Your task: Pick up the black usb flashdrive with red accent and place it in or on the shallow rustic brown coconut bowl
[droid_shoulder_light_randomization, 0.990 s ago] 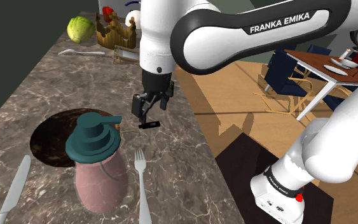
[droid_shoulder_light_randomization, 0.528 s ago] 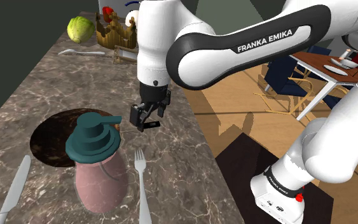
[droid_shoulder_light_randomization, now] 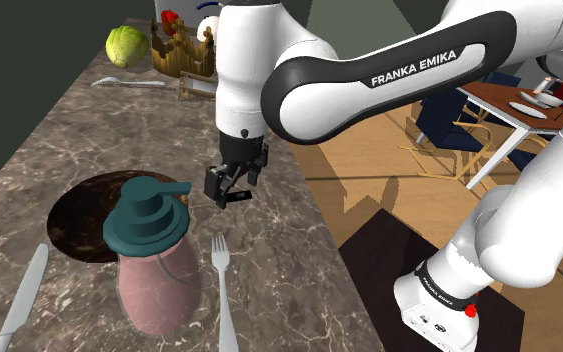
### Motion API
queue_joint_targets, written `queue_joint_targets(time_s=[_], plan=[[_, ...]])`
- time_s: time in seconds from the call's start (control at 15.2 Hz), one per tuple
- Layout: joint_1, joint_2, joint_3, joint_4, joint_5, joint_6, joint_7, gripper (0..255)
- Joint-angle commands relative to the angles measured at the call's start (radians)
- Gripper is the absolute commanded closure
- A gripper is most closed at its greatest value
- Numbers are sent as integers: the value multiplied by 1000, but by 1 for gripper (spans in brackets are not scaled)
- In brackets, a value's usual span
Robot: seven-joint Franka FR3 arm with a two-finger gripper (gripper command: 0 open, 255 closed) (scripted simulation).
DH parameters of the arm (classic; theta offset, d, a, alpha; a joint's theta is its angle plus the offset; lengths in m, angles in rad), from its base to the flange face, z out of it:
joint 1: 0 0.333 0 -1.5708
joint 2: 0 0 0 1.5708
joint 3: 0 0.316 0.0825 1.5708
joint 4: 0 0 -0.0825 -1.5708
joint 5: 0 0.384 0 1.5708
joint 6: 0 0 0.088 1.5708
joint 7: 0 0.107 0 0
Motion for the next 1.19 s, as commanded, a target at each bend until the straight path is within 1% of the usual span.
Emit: queue_joint_targets(time_s=[0.0,0.59,1.12], plan=[[0,0,0,0,0,0,0,255],[0,0,0,0,0,0,0,255],[-4,-39,-1,69,23,-103,-16,255]])
